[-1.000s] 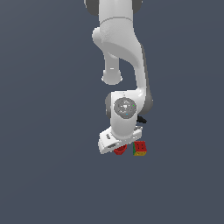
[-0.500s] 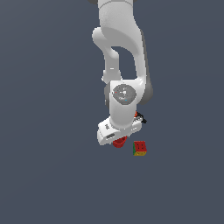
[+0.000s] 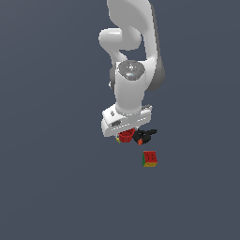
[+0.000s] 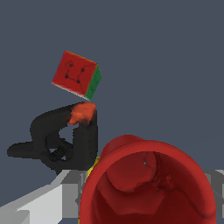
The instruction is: Pick up a designated object from a clutter of objects.
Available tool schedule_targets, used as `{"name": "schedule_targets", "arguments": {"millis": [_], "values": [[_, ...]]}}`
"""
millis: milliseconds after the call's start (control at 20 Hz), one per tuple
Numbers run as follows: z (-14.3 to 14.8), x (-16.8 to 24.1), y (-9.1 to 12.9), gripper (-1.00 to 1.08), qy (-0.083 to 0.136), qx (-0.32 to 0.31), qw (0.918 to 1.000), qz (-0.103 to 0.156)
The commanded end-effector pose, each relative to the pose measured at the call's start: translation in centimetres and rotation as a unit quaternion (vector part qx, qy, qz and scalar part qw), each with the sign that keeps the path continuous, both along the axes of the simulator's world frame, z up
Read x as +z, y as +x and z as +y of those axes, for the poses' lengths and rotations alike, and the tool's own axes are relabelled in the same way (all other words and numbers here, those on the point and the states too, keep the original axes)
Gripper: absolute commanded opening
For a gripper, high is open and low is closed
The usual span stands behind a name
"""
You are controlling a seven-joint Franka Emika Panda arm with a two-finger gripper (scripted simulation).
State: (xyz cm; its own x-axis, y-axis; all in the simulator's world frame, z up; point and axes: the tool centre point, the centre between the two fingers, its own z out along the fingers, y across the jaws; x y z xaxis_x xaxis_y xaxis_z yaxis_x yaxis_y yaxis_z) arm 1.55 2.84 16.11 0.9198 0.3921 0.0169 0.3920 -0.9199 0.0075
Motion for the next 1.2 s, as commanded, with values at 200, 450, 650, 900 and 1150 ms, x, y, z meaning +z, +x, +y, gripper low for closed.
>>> {"name": "schedule_targets", "arguments": {"millis": [200, 450, 650, 900, 1150], "values": [[-0.5, 4.6, -3.3, -1.00, 0.000, 0.000, 1.0000, 0.001], [-0.9, 8.0, -5.9, -1.00, 0.000, 0.000, 1.0000, 0.003], [-1.2, 10.9, -7.9, -1.00, 0.001, 0.000, 1.0000, 0.004], [-1.6, 14.6, -10.5, -1.00, 0.001, 0.000, 1.0000, 0.006], [-2.0, 17.7, -12.5, -1.00, 0.001, 0.000, 1.0000, 0.007]]}}
